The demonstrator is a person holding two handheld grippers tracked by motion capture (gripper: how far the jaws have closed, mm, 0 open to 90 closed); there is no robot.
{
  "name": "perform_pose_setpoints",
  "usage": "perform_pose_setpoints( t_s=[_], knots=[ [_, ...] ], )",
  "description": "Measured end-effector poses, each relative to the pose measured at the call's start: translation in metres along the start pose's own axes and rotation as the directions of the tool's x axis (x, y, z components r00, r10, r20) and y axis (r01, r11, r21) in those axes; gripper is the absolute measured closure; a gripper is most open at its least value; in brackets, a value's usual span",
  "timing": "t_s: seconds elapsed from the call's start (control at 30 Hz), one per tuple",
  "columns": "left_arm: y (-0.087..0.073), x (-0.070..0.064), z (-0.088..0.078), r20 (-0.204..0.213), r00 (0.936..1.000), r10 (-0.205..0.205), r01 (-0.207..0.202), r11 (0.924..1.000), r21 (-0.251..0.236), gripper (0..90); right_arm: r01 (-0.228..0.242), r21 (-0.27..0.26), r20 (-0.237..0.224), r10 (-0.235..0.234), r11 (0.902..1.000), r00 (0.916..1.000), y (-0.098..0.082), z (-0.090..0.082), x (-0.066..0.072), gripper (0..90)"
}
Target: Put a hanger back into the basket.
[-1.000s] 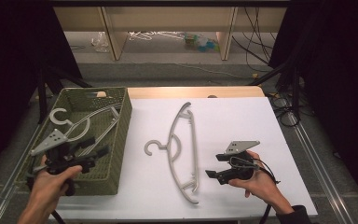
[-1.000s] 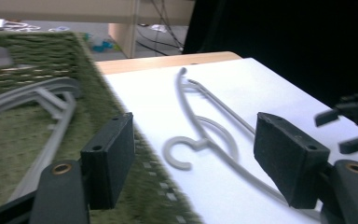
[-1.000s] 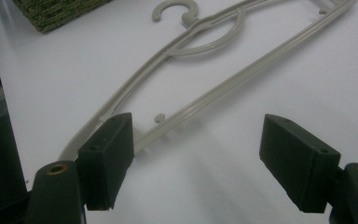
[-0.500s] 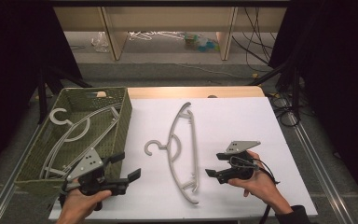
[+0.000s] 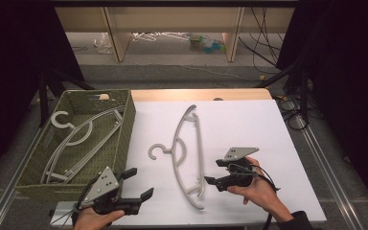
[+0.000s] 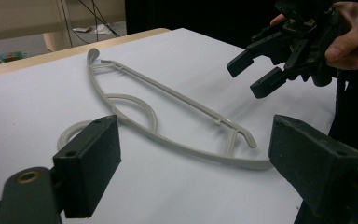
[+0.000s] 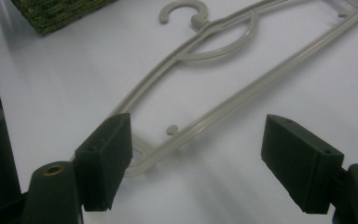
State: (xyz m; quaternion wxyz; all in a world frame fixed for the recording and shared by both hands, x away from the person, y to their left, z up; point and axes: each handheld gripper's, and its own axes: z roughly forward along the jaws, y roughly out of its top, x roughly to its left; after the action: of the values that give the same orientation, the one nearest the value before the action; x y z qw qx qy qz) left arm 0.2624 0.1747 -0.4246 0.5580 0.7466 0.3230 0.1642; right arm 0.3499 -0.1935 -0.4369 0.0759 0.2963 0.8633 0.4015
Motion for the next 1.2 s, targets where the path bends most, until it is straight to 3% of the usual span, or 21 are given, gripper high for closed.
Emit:
perform_pose_setpoints(
  t_s=[0.17,0.3,0.33,0.57,0.67,0.83,0.93,1.1,1.17,1.2],
  knots=[
    [-0.001,-0.001,0.0,-0.012,0.9992,-0.037,0.037,0.9992,-0.017,15.9,0.032,0.012,-0.01,-0.032,0.9994,0.9994,0.006,0.011,0.011,25.7],
    [-0.002,0.0,0.0,-0.013,0.9999,-0.005,0.005,1.0,0.001,15.9,0.043,0.015,-0.006,-0.043,0.999,0.9991,0.012,0.021,0.015,25.7],
    [-0.003,-0.001,0.0,-0.017,0.9996,-0.023,0.022,0.9997,-0.003,16.0,0.04,0.02,-0.008,-0.04,0.999,0.9992,0.014,0.025,0.017,25.7],
    [-0.003,-0.001,0.001,-0.024,0.9996,-0.016,0.016,0.9998,0.009,16.3,0.075,0.06,-0.005,-0.075,0.9954,0.9972,0.025,0.049,0.027,27.7],
    [-0.003,-0.001,0.001,-0.025,0.9996,-0.015,0.015,0.9998,0.009,16.4,0.054,0.067,-0.001,-0.054,0.9963,0.9985,0.029,0.062,0.029,29.0],
    [-0.004,0.0,0.0,-0.031,0.9994,-0.014,0.014,0.9999,0.01,16.4,0.048,0.14,-0.027,-0.044,0.989,0.9987,0.039,0.079,0.032,31.2],
    [-0.004,0.002,0.0,-0.028,0.9996,0.007,-0.006,0.9999,0.015,16.4,0.058,0.166,-0.033,-0.053,0.9845,0.998,0.042,0.088,0.034,32.0],
    [-0.004,0.0,0.0,-0.029,0.9996,-0.003,0.004,0.9999,0.016,16.4,0.064,0.215,-0.046,-0.055,0.9746,0.9974,0.047,0.103,0.038,31.6],
    [-0.004,0.002,0.0,-0.018,0.9996,0.022,-0.021,0.9996,0.018,16.4,0.067,0.235,-0.054,-0.055,0.9697,0.997,0.048,0.108,0.038,32.5],
    [-0.004,0.0,0.0,-0.023,0.9997,0.001,-0.001,0.9998,0.018,16.4,0.063,0.247,-0.051,-0.052,0.967,0.9973,0.048,0.11,0.038,32.6]
  ],
)
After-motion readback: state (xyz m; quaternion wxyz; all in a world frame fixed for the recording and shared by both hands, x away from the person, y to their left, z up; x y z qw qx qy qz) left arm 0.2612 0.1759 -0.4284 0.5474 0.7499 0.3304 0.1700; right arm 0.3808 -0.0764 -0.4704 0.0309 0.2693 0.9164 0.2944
